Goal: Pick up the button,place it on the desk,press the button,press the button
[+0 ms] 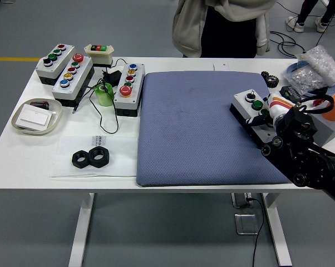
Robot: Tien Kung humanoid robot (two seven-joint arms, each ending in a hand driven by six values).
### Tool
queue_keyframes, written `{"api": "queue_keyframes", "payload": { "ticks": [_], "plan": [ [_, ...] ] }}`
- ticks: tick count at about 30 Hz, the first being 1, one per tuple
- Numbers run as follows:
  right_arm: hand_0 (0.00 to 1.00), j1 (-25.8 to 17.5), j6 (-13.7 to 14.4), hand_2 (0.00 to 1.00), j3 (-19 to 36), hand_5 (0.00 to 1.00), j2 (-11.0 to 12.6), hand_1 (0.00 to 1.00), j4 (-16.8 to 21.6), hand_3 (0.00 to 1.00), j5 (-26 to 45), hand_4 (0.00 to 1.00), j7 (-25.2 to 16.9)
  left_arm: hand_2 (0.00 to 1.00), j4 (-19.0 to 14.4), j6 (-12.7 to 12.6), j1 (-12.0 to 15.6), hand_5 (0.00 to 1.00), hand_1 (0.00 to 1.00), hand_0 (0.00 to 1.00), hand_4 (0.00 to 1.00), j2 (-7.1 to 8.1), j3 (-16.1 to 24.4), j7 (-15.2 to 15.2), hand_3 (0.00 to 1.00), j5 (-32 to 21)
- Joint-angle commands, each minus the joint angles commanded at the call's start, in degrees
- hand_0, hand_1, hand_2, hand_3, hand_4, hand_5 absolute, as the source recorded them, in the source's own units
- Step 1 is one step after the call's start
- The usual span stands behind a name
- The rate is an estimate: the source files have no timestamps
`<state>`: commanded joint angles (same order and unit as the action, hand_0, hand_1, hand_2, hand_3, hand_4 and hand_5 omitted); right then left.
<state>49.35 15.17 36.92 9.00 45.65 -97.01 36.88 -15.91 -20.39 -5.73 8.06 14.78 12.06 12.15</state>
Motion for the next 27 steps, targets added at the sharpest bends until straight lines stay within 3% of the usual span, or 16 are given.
{"api": "queue_keyframes", "payload": {
  "ticks": [1, 5, 7, 12, 13, 14, 21, 27],
  "plan": [
    [0.361, -0.11, 0.59, 0.395, -0.47, 0.069, 0.55, 0.253, 0.89, 0.553, -0.01, 0.82, -0.28, 0.875, 0.0, 0.02, 0.01, 0.998, 0.799, 0.765, 0.563, 0.02, 0.04, 0.04, 0.794, 0.09],
    [0.361, -0.4, 2.15, 0.395, -1.83, 0.069, 1.92, 0.253, 2.82, 0.553, -0.02, 0.82, -2.43, 0.875, 0.05, 0.07, 0.08, 0.998, 0.799, 0.765, 0.563, 0.02, 0.3, 0.18, 0.794, 0.51],
    [0.345, -0.68, 2.91, 0.397, -3.02, 0.057, 3.16, 0.259, 4.69, 0.516, 1.71, 0.763, -5.81, 0.874, 0.07, 0.08, 0.1, 0.998, 0.798, 0.764, 0.563, 0.01, 0.36, 0.21, 0.794, 0.58],
    [0.345, -0.84, 2.44, 0.397, -5.84, 0.057, 6.21, 0.259, 9.86, 0.516, 4.8, 0.763, -14.45, 0.874, 0.13, 0.05, 0.02, 0.998, 0.798, 0.764, 0.563, -0.02, 0.53, 0.27, 0.794, 0.72],
    [0.347, -0.77, 2.12, 0.384, -6.51, 0.144, 6.75, 0.262, 10.9, 0.496, 4.23, 0.636, -15.94, 0.873, 0.15, 0.06, 0.06, 0.998, 0.797, 0.764, 0.563, -0.03, 0.63, 0.3, 0.793, 0.81],
    [0.347, -0.73, 1.94, 0.384, -6.89, 0.144, 7.04, 0.262, 11.64, 0.496, 3.87, 0.636, -16.9, 0.873, 0.16, 0.07, 0.09, 0.998, 0.797, 0.764, 0.563, -0.03, 0.68, 0.32, 0.793, 0.87],
    [0.341, 0.08, -4.26, 0.371, -11.47, 0.192, 10.92, 0.258, 20.1, 0.485, 2.18, 0.614, -29.5, 0.873, 0.22, 0.08, 0.35, 0.998, 0.796, 0.764, 0.563, 0.06, 0.72, 0.15, 0.793, 0.96],
    [0.345, 0.98, -7.09, 0.372, -14.85, 0.188, 11.57, 0.269, 20.04, 0.493, 0.25, 0.611, -35.98, 0.873, 0.18, 0.0, 0.25, 0.998, 0.796, 0.763, 0.563, 0.07, 0.38, -0.06, 0.792, 0.45]
  ]
}}
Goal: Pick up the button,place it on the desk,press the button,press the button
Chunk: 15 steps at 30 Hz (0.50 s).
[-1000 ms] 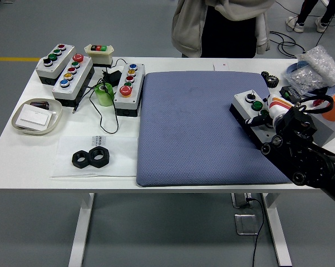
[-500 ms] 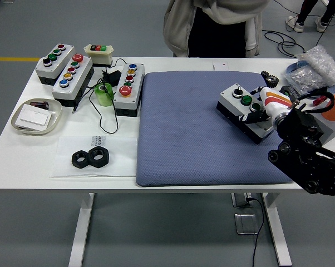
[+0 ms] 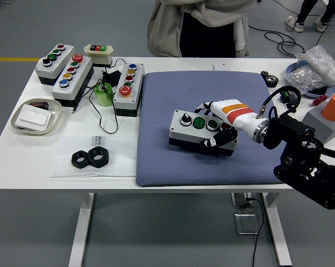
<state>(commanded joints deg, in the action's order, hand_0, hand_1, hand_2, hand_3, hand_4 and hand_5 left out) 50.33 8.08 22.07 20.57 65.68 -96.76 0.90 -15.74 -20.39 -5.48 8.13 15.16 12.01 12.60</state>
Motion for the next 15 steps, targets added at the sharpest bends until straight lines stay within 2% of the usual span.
{"api": "queue_keyframes", "payload": {
  "ticks": [3, 4, 9, 10, 15],
  "plan": [
    [0.345, 0.16, -3.53, 0.372, 0.11, 0.188, -0.29, 0.269, -1.67, 0.493, -0.64, 0.611, -2.06, 0.873, 0.01, -0.03, -0.19, 0.998, 0.796, 0.763, 0.563, -0.07, -0.03, 0.01, 0.792, -0.14],
    [0.433, 0.14, -4.87, 0.44, 0.27, 0.09, -0.36, 0.365, -2.29, 0.558, -1.06, 0.724, -2.81, 0.873, 0.02, -0.02, -0.25, 0.998, 0.796, 0.763, 0.563, -0.09, -0.01, 0.04, 0.792, -0.11],
    [0.433, -0.22, -9.54, 0.44, 1.64, 0.09, -0.22, 0.365, -2.68, 0.558, -3.52, 0.724, -4.31, 0.873, 0.04, 0.01, -0.29, 0.998, 0.796, 0.763, 0.563, -0.12, -0.05, -0.01, 0.792, -0.33],
    [0.858, -0.24, -10.24, 0.799, 1.81, 0.075, -0.2, 0.749, -2.63, 0.963, -3.88, 0.844, -4.38, 0.872, 0.04, 0.01, -0.29, 0.998, 0.794, 0.762, 0.563, -0.13, -0.06, -0.02, 0.791, -0.36],
    [0.858, -0.44, -11.11, 0.799, 2.64, 0.075, 0.06, 0.749, -2.09, 0.963, -3.42, 0.844, -5.11, 0.872, 0.05, 0.06, -0.36, 0.998, 0.794, 0.762, 0.563, -0.12, -0.11, -0.05, 0.791, -0.52]
  ]
}}
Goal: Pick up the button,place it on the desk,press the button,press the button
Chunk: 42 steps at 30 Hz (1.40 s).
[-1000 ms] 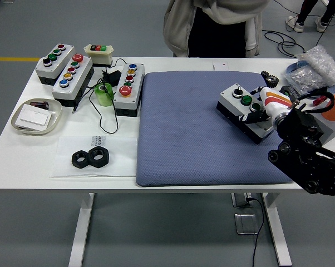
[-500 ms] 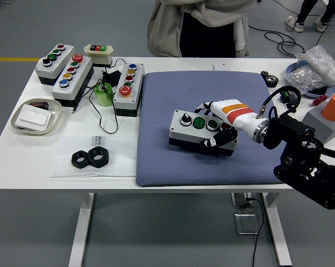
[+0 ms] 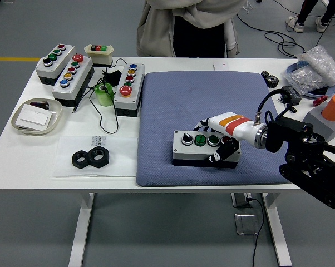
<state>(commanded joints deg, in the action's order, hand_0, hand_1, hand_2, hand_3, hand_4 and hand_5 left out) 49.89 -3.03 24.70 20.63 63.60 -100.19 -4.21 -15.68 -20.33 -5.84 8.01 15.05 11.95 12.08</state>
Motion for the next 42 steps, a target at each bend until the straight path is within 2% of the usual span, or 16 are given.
{"api": "queue_keyframes", "payload": {
  "ticks": [1, 6, 7, 12, 13, 18, 19, 22, 25, 26, 28, 30, 31, 37, 38, 42],
  "plan": [
    [0.975, -0.11, 0.1, 0.954, 0.32, 0.077, 0.13, 0.866, 0.33, 0.998, 0.17, 0.926, -0.09, 0.873, -0.01, 0.0, -0.02, 0.998, 0.794, 0.763, 0.563, 0.02, -0.07, -0.02, 0.791, -0.08],
    [0.975, -0.75, 0.34, 0.954, 2.25, 0.077, 0.9, 0.866, 2.43, 0.998, 0.55, 0.926, -0.39, 0.873, -0.04, 0.01, -0.09, 0.998, 0.794, 0.763, 0.563, 0.06, -0.26, -0.09, 0.791, -0.33],
    [0.998, -0.87, 0.21, 0.998, 2.82, 0.062, 1.14, 0.905, 3.07, 0.998, 0.52, 0.951, -0.34, 0.872, -0.04, 0.0, -0.09, 0.998, 0.794, 0.763, 0.562, 0.06, -0.29, -0.11, 0.791, -0.42],
    [0.998, -2.25, -0.79, 0.998, 5.86, 0.062, 2.52, 0.905, 6.24, 0.998, 1.47, 0.951, -0.09, 0.872, -0.03, -0.01, -0.05, 0.998, 0.794, 0.763, 0.562, 0.03, -0.3, -0.09, 0.791, -0.37],
    [0.998, -2.59, -0.64, 0.998, 6.34, 0.086, 2.83, 0.904, 6.74, 0.998, 1.8, 0.954, -0.11, 0.872, -0.03, -0.01, -0.04, 0.998, 0.794, 0.763, 0.562, 0.03, -0.32, -0.11, 0.79, -0.41],
    [0.998, -6.57, 3.92, 0.998, 13.54, 0.086, 6.48, 0.904, 13.97, 0.998, 7.08, 0.954, 1.34, 0.872, 0.01, 0.07, 0.09, 0.998, 0.794, 0.763, 0.562, 0.06, -0.31, -0.13, 0.79, -0.46],
    [0.838, -6.81, 4.18, 0.742, 14.19, 0.162, 6.76, 0.684, 14.62, 0.981, 7.37, 0.798, 1.49, 0.872, 0.02, 0.08, 0.1, 0.998, 0.794, 0.763, 0.562, 0.07, -0.28, -0.11, 0.79, -0.43],
    [0.838, -8.5, 6.3, 0.742, 17.14, 0.162, 9.39, 0.684, 18.13, 0.981, 6.77, 0.798, 1.25, 0.872, 0.02, 0.13, 0.14, 0.998, 0.794, 0.763, 0.562, 0.13, -0.29, -0.09, 0.79, -0.35],
    [0.838, -9.99, 6.97, 0.742, 18.61, 0.162, 11.56, 0.684, 20.76, 0.981, 6.57, 0.798, 2.45, 0.872, 0.02, 0.16, 0.22, 0.998, 0.794, 0.763, 0.562, 0.15, -0.32, -0.14, 0.79, -0.45],
    [0.256, -10.37, 6.79, 0.3, 18.8, 0.244, 12.26, 0.113, 21.52, 0.769, 7.09, 0.704, 3.13, 0.872, 0.03, 0.18, 0.25, 0.998, 0.794, 0.763, 0.562, 0.16, -0.32, -0.15, 0.79, -0.48],
    [0.256, -10.61, 6.68, 0.3, 18.67, 0.244, 12.69, 0.113, 21.96, 0.769, 7.28, 0.704, 3.64, 0.872, 0.03, 0.19, 0.26, 0.998, 0.794, 0.763, 0.562, 0.16, -0.31, -0.15, 0.79, -0.49],
    [0.256, -11.41, 6.05, 0.3, 17.28, 0.244, 14.02, 0.113, 23.09, 0.769, 6.45, 0.704, 6.15, 0.872, 0.0, 0.21, 0.3, 0.998, 0.794, 0.763, 0.562, 0.23, -0.41, -0.18, 0.79, -0.62],
    [0.146, -11.59, 5.83, 0.173, 17.01, 0.002, 14.22, 0.018, 23.28, 0.641, 5.95, 0.551, 6.71, 0.872, -0.03, 0.21, 0.32, 0.998, 0.794, 0.763, 0.562, 0.26, -0.48, -0.2, 0.789, -0.69],
    [0.146, -12.48, 2.79, 0.173, 15.27, 0.002, 14.53, 0.018, 23.62, 0.641, 5.19, 0.551, 8.25, 0.872, -0.13, 0.18, 0.43, 0.998, 0.794, 0.763, 0.562, 0.35, -0.9, -0.46, 0.791, -1.37],
    [0.051, -12.5, 2.08, 0.108, 15.08, 0.002, 14.45, 0.002, 23.45, 0.679, 5.07, 0.438, 8.72, 0.872, -0.11, 0.2, 0.4, 0.998, 0.794, 0.763, 0.562, 0.33, -0.78, -0.4, 0.791, -1.18],
    [0.051, -12.56, 1.09, 0.108, 14.69, 0.002, 14.32, 0.002, 22.63, 0.679, 5.07, 0.438, 9.27, 0.872, -0.11, 0.2, 0.35, 0.998, 0.794, 0.763, 0.562, 0.33, -0.74, -0.37, 0.791, -1.08]
  ]
}}
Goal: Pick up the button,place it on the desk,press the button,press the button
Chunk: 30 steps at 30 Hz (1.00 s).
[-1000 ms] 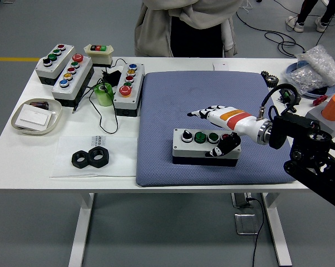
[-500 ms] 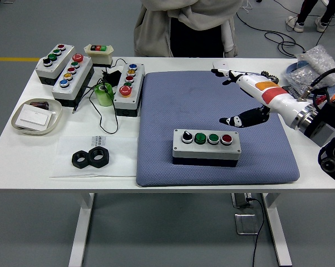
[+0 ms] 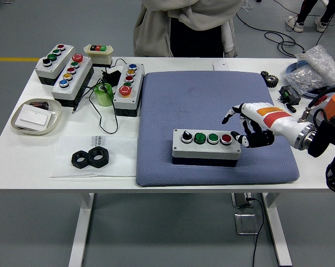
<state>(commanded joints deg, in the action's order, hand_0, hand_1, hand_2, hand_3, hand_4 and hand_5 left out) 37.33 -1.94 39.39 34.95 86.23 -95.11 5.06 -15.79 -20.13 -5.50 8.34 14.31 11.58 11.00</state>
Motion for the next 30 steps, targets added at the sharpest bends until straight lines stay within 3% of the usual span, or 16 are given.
{"api": "queue_keyframes", "payload": {
  "ticks": [30],
  "plan": [
    [0.041, -0.95, -1.47, 0.085, -4.08, 0.002, -0.32, 0.002, -2.16, 0.664, -0.58, 0.445, 1.04, 0.872, 0.05, 0.07, 0.32, 0.998, 0.795, 0.763, 0.561, -0.12, 0.59, 0.31, 0.792, 1.0]
  ]
}}
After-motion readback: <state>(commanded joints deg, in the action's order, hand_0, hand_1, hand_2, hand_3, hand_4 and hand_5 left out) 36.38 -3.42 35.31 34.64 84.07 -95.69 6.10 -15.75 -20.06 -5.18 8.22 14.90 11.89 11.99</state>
